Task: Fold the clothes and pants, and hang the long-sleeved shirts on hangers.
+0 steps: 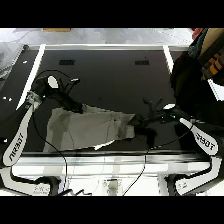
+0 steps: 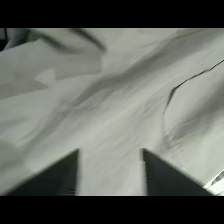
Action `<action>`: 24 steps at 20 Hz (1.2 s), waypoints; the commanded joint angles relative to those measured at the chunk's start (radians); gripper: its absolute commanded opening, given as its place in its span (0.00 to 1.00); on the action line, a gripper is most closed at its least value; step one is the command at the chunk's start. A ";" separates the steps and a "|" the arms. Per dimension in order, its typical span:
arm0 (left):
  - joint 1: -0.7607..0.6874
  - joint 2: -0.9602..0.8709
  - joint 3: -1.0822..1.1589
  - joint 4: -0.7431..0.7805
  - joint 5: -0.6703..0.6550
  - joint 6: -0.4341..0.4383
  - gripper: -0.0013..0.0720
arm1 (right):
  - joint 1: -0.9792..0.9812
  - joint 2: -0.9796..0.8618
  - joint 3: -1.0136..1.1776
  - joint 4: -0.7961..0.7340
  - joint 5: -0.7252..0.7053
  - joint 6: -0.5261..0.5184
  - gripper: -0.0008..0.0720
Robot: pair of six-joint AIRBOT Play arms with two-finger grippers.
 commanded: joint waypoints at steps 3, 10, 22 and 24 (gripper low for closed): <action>0.000 0.004 0.003 -0.003 0.016 0.002 0.02 | 0.063 0.002 0.050 0.111 -0.014 -0.005 0.04; 0.005 0.216 0.082 0.001 0.016 0.013 0.02 | -0.153 0.121 0.419 0.051 0.094 0.207 0.04; 0.030 0.431 0.081 0.008 0.056 0.052 0.03 | -1.018 0.484 0.953 -0.536 0.140 0.790 0.04; 0.030 0.429 0.081 0.007 0.057 0.052 0.03 | -1.138 0.526 0.961 -0.621 0.232 0.927 0.04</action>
